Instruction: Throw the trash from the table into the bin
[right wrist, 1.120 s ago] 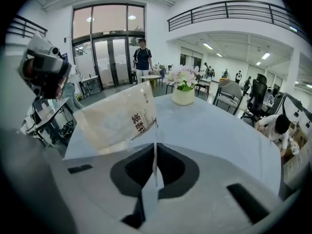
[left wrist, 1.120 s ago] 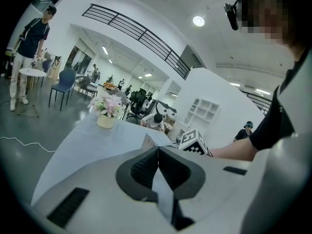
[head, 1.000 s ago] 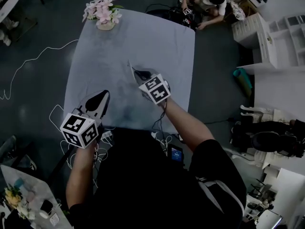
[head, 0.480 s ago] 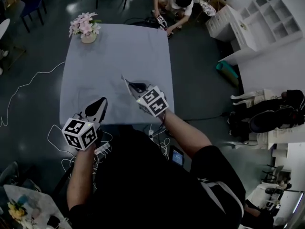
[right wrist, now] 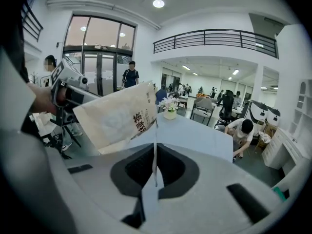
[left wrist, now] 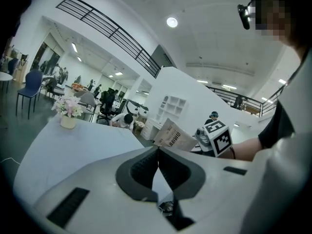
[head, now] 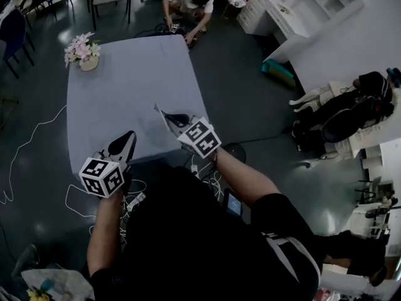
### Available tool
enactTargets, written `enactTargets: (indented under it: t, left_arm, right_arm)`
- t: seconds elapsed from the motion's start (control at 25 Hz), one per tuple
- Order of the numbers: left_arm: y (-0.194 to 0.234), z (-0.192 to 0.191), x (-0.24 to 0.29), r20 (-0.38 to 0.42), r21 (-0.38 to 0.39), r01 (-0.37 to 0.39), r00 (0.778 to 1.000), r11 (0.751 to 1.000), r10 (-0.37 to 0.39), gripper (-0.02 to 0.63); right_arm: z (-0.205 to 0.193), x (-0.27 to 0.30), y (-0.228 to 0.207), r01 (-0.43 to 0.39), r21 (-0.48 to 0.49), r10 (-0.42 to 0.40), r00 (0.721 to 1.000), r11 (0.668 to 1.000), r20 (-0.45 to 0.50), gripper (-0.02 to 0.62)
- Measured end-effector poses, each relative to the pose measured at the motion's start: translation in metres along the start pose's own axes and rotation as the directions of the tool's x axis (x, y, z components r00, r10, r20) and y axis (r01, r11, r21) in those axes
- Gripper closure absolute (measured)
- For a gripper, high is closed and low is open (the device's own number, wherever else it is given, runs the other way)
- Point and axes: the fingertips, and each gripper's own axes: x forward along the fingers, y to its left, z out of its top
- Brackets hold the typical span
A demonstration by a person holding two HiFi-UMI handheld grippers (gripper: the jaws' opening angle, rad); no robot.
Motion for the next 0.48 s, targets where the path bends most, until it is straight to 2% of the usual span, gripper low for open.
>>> enactTargets:
  t: [0.24,0.48]
  left_arm:
    - [-0.022,-0.003,0.026,-0.039,0.042,0.091,0.995,0.995,-0.089,0.592]
    - [-0.045,-0.01,0.069,-0.086,0.051,0.189,0.979,0.981,-0.185,0.592]
  right_arm:
    - [-0.014,-0.035,-0.013,0.073,0.049,-0.074,0.997,0.996,0.018,0.592]
    - [-0.038,-0.067,-0.035,0.15,0.13,-0.155,0.988,0.98,0.028,0.592]
